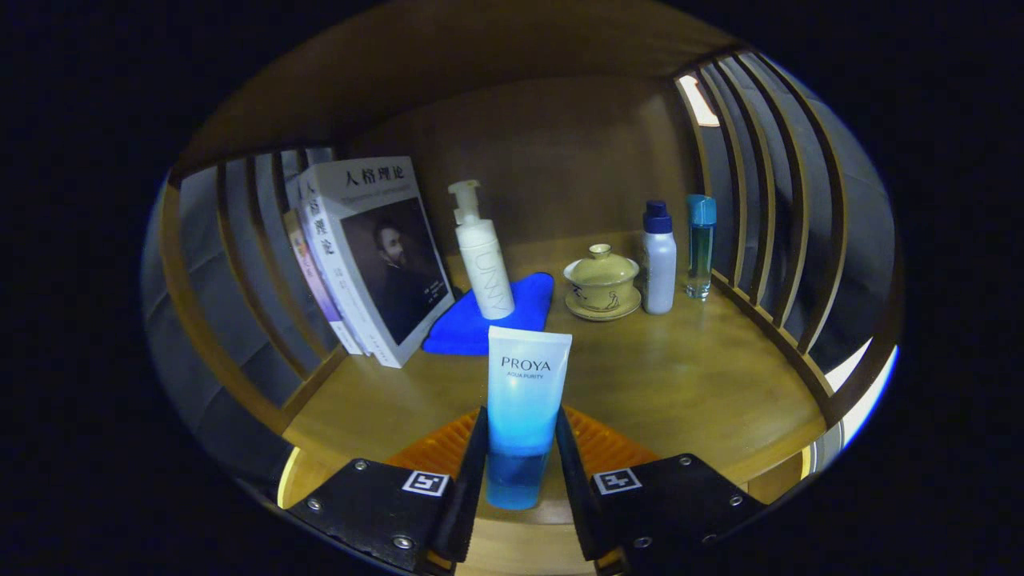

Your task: Pull open the drawer, take out the items inside it, and place them on the countertop above the cabinet.

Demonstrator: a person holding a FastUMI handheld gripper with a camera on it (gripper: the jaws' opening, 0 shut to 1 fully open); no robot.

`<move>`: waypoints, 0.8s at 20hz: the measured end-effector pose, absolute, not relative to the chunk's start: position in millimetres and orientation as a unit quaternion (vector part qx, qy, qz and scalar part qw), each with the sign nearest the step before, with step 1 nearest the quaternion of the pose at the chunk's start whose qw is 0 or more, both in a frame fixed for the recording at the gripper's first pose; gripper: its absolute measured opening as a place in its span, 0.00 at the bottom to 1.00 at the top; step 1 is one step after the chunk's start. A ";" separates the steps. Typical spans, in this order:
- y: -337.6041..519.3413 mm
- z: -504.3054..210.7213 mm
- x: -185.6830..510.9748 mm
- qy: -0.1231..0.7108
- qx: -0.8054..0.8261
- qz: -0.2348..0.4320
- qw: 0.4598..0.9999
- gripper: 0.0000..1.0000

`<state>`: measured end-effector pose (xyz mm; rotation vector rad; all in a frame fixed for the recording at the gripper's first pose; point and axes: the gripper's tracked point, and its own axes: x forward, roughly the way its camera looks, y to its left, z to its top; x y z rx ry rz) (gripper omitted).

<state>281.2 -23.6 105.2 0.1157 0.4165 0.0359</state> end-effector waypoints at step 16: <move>-2.6 171.9 163.4 0.022 -0.001 -0.001 1.000 0.95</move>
